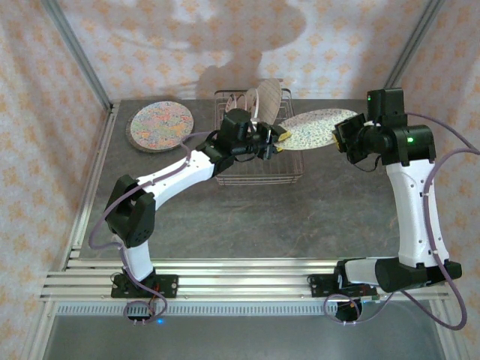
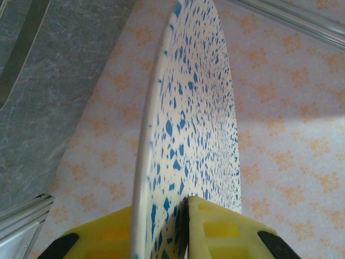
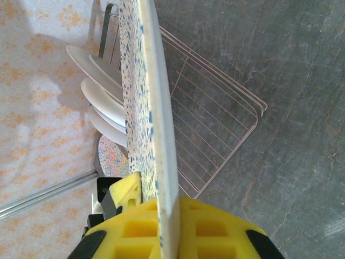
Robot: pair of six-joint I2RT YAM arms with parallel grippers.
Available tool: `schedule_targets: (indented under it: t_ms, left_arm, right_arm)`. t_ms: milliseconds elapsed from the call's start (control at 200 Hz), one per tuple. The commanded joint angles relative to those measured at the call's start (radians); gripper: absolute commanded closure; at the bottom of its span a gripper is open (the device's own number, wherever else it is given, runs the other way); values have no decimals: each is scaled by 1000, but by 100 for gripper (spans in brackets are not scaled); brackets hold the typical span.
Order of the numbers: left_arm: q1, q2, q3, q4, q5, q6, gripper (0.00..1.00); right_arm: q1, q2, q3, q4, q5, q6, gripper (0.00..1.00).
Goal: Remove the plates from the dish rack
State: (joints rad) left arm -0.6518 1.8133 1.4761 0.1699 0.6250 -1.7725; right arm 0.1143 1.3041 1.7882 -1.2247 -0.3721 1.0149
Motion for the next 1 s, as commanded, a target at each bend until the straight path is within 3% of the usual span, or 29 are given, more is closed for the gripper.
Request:
schedule_targets:
  t_ms: [0, 200, 405, 696, 881, 991]
  left_arm:
    - [4, -38, -6, -4, 25, 15, 82]
    - [12, -58, -21, -24, 30, 27, 86]
    - [21, -64, -24, -25, 36, 26, 100]
    - [35, -91, -28, -58, 52, 61, 100]
    - [44, -116, -18, -76, 78, 133, 100]
    - [52, -142, -35, -51, 76, 149, 100]
  right_arm:
    - [-4, -32, -4, 77, -5, -14, 100]
    - [-4, -32, -37, 97, -31, -36, 100]
    - [-3, -28, -50, 105, -38, -55, 100]
    - [-3, -25, -49, 92, -25, -86, 100]
    - [-4, -22, 3, 79, -33, -151, 68]
    - [-4, -18, 21, 71, -61, -184, 54]
